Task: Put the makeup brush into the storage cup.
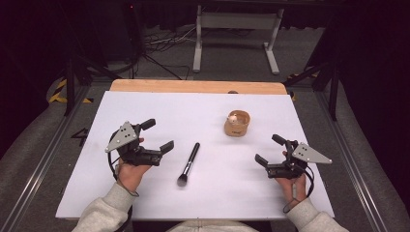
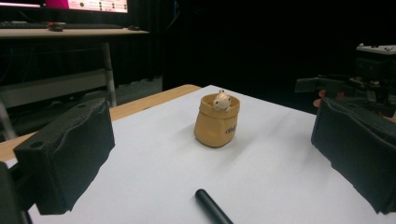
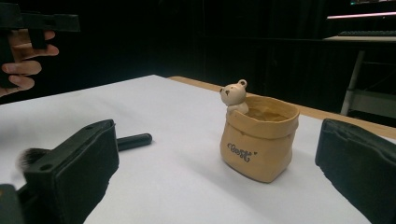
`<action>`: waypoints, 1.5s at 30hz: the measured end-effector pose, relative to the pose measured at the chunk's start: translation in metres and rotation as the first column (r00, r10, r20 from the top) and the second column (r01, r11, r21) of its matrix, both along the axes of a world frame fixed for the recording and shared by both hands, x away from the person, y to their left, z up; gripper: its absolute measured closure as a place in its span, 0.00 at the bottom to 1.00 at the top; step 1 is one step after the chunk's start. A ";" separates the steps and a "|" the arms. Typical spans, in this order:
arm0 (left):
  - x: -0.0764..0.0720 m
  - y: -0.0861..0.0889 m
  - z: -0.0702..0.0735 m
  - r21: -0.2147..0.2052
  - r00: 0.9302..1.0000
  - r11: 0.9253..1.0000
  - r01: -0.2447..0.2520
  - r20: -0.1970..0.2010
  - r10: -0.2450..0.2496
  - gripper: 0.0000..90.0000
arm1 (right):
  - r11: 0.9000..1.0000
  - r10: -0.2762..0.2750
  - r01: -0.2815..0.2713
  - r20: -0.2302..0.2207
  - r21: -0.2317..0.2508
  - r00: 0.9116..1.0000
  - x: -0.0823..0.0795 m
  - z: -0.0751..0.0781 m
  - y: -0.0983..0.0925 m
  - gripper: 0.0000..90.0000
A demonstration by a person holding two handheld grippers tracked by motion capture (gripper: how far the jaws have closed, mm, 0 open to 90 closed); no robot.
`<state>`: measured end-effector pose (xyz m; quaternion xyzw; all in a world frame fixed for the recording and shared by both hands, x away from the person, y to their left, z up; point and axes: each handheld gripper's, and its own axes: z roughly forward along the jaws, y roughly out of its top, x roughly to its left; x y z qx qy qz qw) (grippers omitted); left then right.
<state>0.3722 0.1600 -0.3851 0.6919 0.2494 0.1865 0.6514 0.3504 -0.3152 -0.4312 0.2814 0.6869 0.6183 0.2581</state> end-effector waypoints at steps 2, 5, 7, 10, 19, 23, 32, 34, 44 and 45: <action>0.002 -0.002 0.001 -0.002 1.000 1.000 -0.009 -0.003 0.009 0.00 | 1.000 0.000 0.000 -0.001 0.002 1.000 0.000 0.000 0.000 0.00; 0.007 -0.006 0.002 -0.006 0.999 0.999 -0.039 -0.006 0.039 0.00 | 1.000 0.003 -0.003 0.000 0.002 1.000 0.000 0.000 0.000 0.00; 0.010 -0.008 0.001 0.000 0.998 0.998 -0.059 -0.007 0.059 0.00 | 1.000 0.003 -0.003 0.000 0.003 1.000 0.000 0.000 0.000 0.00; 0.018 -0.010 -0.001 -0.012 0.995 0.995 -0.096 -0.017 0.096 0.00 | 1.000 0.003 -0.003 -0.001 0.003 1.000 0.000 0.000 0.000 0.00; 0.024 -0.021 0.005 0.043 0.994 0.993 -0.108 -0.005 0.109 0.00 | 1.000 0.002 -0.002 -0.007 0.013 1.000 0.000 0.000 -0.001 0.00; 0.024 -0.028 0.011 0.103 0.995 0.990 -0.100 -0.013 0.101 0.00 | 1.000 0.004 -0.004 -0.007 0.013 1.000 0.001 0.000 -0.001 0.00; 0.042 -0.033 0.024 0.245 0.992 0.969 -0.006 -0.121 0.036 0.00 | 1.000 0.006 -0.006 -0.014 0.011 1.000 0.002 0.000 -0.002 0.00; 0.044 -0.034 0.026 0.270 0.993 0.963 0.013 -0.119 0.019 0.00 | 1.000 0.008 -0.007 -0.017 0.009 1.000 0.002 -0.001 -0.001 0.00; 0.052 -0.041 0.031 0.385 0.985 0.917 0.105 -0.167 -0.043 0.00 | 1.000 0.014 -0.014 -0.026 0.008 1.000 0.002 -0.001 -0.001 0.00; 0.052 -0.043 0.032 0.401 0.983 0.909 0.113 -0.180 -0.043 0.00 | 1.000 0.013 -0.013 -0.026 0.005 1.000 0.002 -0.001 -0.002 0.00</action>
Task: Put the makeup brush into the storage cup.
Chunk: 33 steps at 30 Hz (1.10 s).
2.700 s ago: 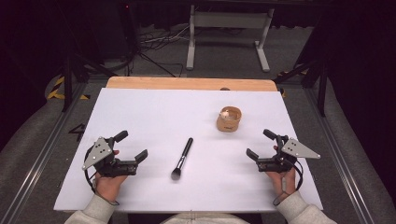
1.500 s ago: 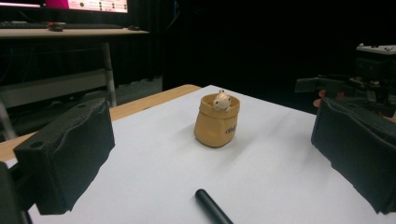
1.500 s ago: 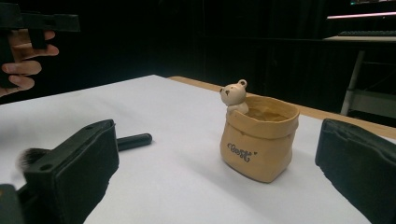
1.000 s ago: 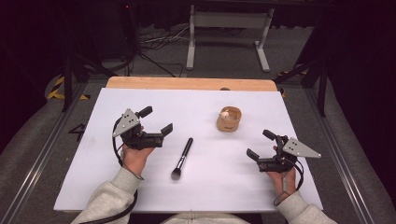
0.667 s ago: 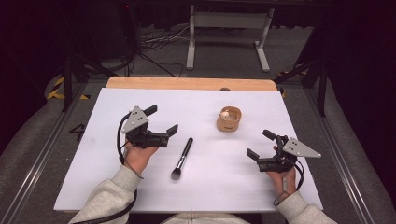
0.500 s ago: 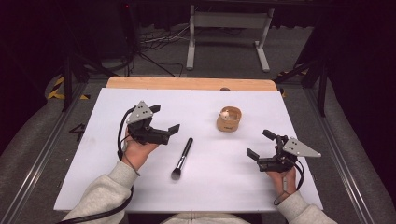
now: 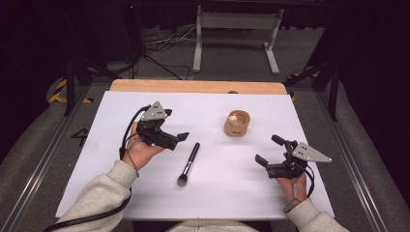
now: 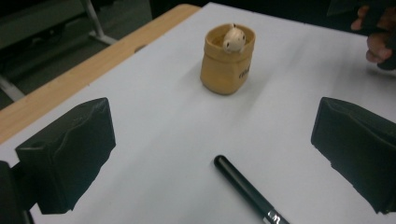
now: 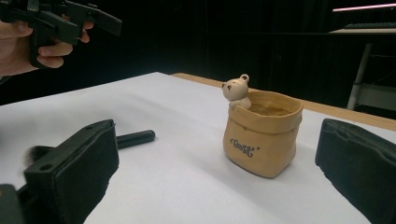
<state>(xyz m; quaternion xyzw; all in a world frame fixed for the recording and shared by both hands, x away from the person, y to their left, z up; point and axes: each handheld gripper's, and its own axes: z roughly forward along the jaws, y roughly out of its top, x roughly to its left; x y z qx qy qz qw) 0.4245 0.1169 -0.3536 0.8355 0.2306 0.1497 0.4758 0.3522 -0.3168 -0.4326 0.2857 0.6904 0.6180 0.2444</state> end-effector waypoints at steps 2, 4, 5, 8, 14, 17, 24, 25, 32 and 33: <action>0.000 -0.003 0.002 0.029 1.000 1.000 0.005 -0.020 -0.005 0.00 | 1.000 -0.001 0.001 -0.001 -0.001 1.000 0.000 0.000 0.000 0.00; 0.001 -0.007 0.003 0.069 0.999 0.997 0.018 -0.042 -0.015 0.00 | 1.000 -0.001 0.001 -0.001 -0.004 1.000 0.000 0.000 -0.001 0.00; 0.001 -0.008 0.004 0.084 0.999 0.996 0.021 -0.047 -0.017 0.00 | 1.000 -0.001 0.001 -0.001 -0.004 1.000 0.000 0.000 -0.001 0.00; 0.003 -0.013 0.006 0.139 0.997 0.989 0.043 -0.068 -0.034 0.00 | 1.000 0.004 -0.004 -0.002 0.000 1.000 0.000 0.000 -0.001 0.00; 0.003 -0.023 0.006 0.223 0.992 0.971 0.090 -0.112 -0.066 0.00 | 1.000 0.016 -0.016 0.011 -0.012 1.000 -0.002 0.001 0.001 0.00; 0.004 -0.027 0.006 0.254 0.990 0.962 0.100 -0.123 -0.071 0.00 | 1.000 0.018 -0.018 0.012 -0.014 1.000 -0.002 0.000 0.001 0.00; 0.003 -0.036 0.006 0.355 0.986 0.926 0.125 -0.150 -0.076 0.01 | 1.000 0.017 -0.017 0.004 -0.008 1.000 -0.001 0.000 0.000 0.00; 0.003 -0.036 0.006 0.367 0.985 0.921 0.129 -0.153 -0.077 0.01 | 1.000 0.018 -0.018 0.005 -0.010 1.000 -0.001 0.000 0.000 0.00; 0.004 -0.042 0.007 0.420 0.977 0.893 0.162 -0.197 -0.085 0.00 | 1.000 0.022 -0.022 0.003 -0.006 1.000 -0.001 0.000 0.000 0.00; 0.004 -0.043 0.007 0.425 0.976 0.890 0.167 -0.200 -0.087 0.00 | 1.000 0.023 -0.023 0.004 -0.007 1.000 -0.001 0.000 0.000 0.00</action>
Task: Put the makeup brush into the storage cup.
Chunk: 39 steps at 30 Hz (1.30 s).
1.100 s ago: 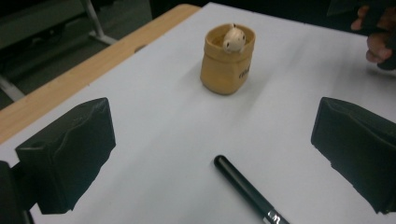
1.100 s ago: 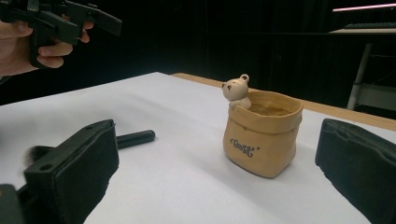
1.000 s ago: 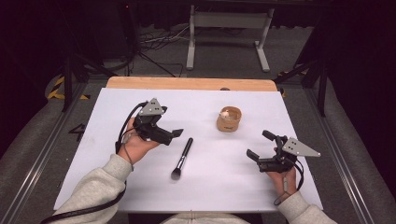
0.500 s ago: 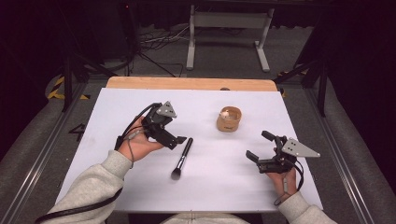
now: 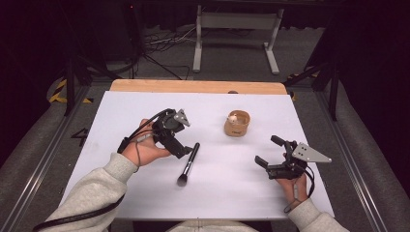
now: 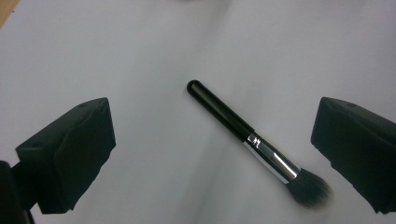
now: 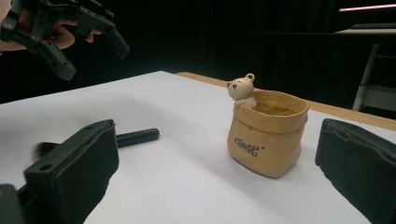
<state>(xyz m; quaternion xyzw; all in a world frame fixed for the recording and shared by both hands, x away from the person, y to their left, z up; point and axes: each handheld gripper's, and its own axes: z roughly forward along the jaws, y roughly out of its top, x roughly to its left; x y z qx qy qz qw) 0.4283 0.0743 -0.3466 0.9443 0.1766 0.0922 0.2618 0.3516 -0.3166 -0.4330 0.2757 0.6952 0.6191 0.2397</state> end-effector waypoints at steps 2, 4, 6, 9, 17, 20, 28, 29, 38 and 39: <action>0.000 -0.001 0.000 0.013 1.000 1.000 0.004 -0.008 -0.004 0.00 | 1.000 0.000 0.000 0.000 -0.007 1.000 0.000 0.000 0.000 0.00; 0.000 -0.003 0.002 0.036 1.000 0.999 0.013 -0.020 -0.012 0.00 | 1.000 0.001 -0.001 0.001 -0.009 1.000 0.000 0.000 0.001 0.00; 0.001 -0.004 0.003 0.050 1.000 0.999 0.022 -0.023 -0.021 0.00 | 1.000 0.001 -0.001 0.001 -0.012 1.000 0.000 0.000 0.001 0.00; 0.001 -0.007 0.005 0.066 0.999 0.997 0.032 -0.032 -0.030 0.01 | 1.000 0.002 -0.002 0.001 -0.010 1.000 0.000 0.000 0.001 0.00; 0.000 -0.015 0.005 0.110 0.997 0.992 0.069 -0.053 -0.064 0.02 | 1.000 0.008 -0.008 -0.003 -0.016 1.000 0.000 0.000 0.002 0.00; -0.001 -0.019 0.003 0.126 0.995 0.988 0.084 -0.073 -0.075 0.02 | 1.000 0.009 -0.009 -0.004 -0.017 1.000 0.000 -0.001 0.002 0.00; 0.000 -0.026 -0.003 0.171 0.988 0.977 0.130 -0.106 -0.113 0.02 | 1.000 0.009 -0.009 -0.003 -0.018 1.000 0.000 -0.001 0.002 0.00; 0.001 -0.027 -0.004 0.178 0.987 0.974 0.138 -0.112 -0.119 0.02 | 1.000 0.009 -0.009 -0.002 -0.018 1.000 0.000 -0.001 0.002 0.00; 0.003 -0.035 -0.011 0.215 0.980 0.963 0.160 -0.152 -0.129 0.02 | 1.000 0.008 -0.008 -0.005 -0.016 1.000 0.000 -0.001 0.001 0.00; 0.003 -0.036 -0.012 0.216 0.980 0.963 0.159 -0.154 -0.128 0.02 | 1.000 0.008 -0.008 -0.005 -0.016 1.000 0.000 -0.001 0.001 0.00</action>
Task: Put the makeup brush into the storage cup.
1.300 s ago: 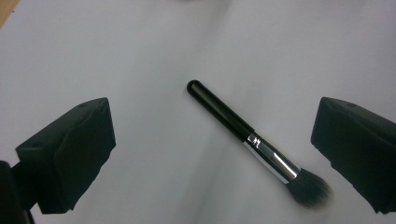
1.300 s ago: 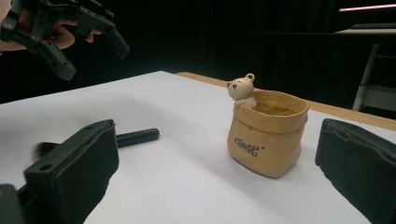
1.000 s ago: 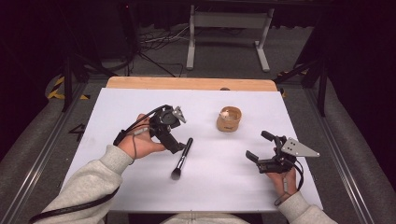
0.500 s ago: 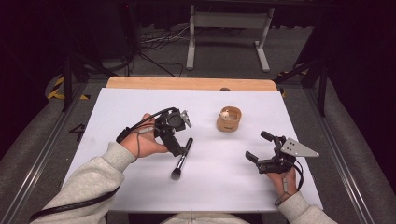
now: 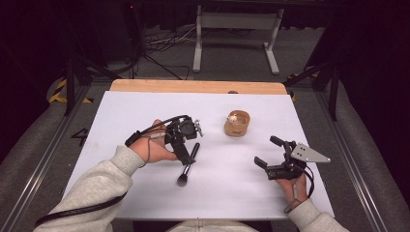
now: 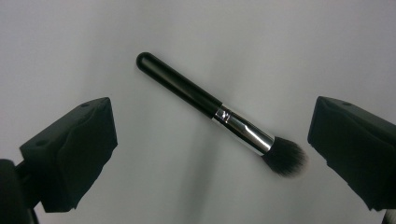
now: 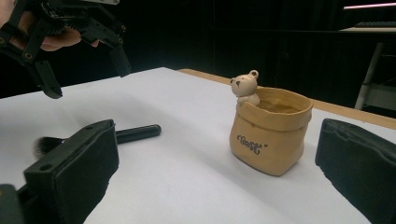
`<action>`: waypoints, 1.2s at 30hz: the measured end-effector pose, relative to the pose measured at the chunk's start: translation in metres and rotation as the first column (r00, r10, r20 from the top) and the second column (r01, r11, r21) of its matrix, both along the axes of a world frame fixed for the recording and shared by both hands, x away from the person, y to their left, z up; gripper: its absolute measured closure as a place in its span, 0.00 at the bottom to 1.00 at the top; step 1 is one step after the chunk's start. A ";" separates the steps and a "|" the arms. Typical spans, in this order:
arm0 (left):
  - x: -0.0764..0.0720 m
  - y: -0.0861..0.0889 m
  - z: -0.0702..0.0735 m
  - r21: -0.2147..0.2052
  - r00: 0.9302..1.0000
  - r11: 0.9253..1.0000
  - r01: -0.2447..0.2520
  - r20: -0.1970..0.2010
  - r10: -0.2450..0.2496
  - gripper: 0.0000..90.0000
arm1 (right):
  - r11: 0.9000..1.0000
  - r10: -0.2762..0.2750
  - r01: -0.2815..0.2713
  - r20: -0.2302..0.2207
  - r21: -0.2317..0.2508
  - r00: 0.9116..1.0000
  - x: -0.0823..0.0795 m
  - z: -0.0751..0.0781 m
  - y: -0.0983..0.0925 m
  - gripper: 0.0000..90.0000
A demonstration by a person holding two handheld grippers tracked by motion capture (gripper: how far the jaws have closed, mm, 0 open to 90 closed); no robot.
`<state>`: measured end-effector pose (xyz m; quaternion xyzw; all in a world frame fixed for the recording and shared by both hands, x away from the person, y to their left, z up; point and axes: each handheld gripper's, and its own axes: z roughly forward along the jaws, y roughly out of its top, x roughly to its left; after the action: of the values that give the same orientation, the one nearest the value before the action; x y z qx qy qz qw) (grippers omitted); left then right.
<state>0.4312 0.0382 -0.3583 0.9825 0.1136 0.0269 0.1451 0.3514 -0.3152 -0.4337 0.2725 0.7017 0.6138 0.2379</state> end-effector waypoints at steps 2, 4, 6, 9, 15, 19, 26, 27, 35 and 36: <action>0.002 -0.002 -0.003 0.021 1.000 1.000 0.009 -0.012 -0.008 0.02 | 1.000 0.000 0.000 0.000 0.000 1.000 0.000 0.000 0.000 0.00; 0.003 -0.003 -0.006 0.026 1.000 1.000 0.002 -0.015 -0.002 0.02 | 1.000 -0.001 0.001 -0.001 0.000 1.000 0.000 0.000 0.000 0.00; 0.005 -0.005 -0.010 0.037 0.999 0.999 0.009 -0.031 -0.008 0.03 | 1.000 -0.003 0.003 -0.002 -0.004 1.000 0.000 0.000 0.000 0.00; 0.007 -0.007 -0.016 0.048 0.999 0.999 0.007 -0.034 -0.005 0.03 | 1.000 -0.003 0.003 -0.003 -0.004 1.000 0.000 0.000 0.000 0.00; 0.010 -0.009 -0.020 0.059 0.999 0.998 0.010 -0.038 -0.008 0.03 | 1.000 -0.003 0.003 -0.005 -0.006 1.000 0.000 -0.001 0.000 0.00; 0.009 -0.012 -0.024 0.067 0.999 0.998 -0.007 -0.035 0.010 0.03 | 1.000 -0.003 0.003 -0.003 -0.006 1.000 0.000 0.000 0.000 0.00; 0.010 -0.015 -0.029 0.064 0.999 0.998 -0.013 -0.038 0.015 0.04 | 1.000 -0.006 0.006 -0.003 -0.007 1.000 0.000 0.000 -0.001 0.00; 0.010 -0.015 -0.031 0.066 0.999 0.998 -0.013 -0.042 0.016 0.05 | 1.000 -0.006 0.006 -0.003 -0.005 1.000 0.000 0.000 -0.001 0.00; 0.012 -0.014 -0.042 0.070 0.998 0.997 -0.035 -0.057 0.039 0.07 | 1.000 -0.010 0.010 -0.005 0.002 1.000 -0.001 0.000 -0.002 0.00; 0.013 -0.014 -0.043 0.076 0.997 0.996 -0.035 -0.061 0.040 0.08 | 1.000 -0.010 0.010 -0.006 0.002 1.000 0.000 0.000 -0.002 0.00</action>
<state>0.4444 0.0239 -0.4009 0.9853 0.1354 0.0034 0.1041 0.3509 -0.3175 -0.4337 0.2779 0.7004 0.6126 0.2387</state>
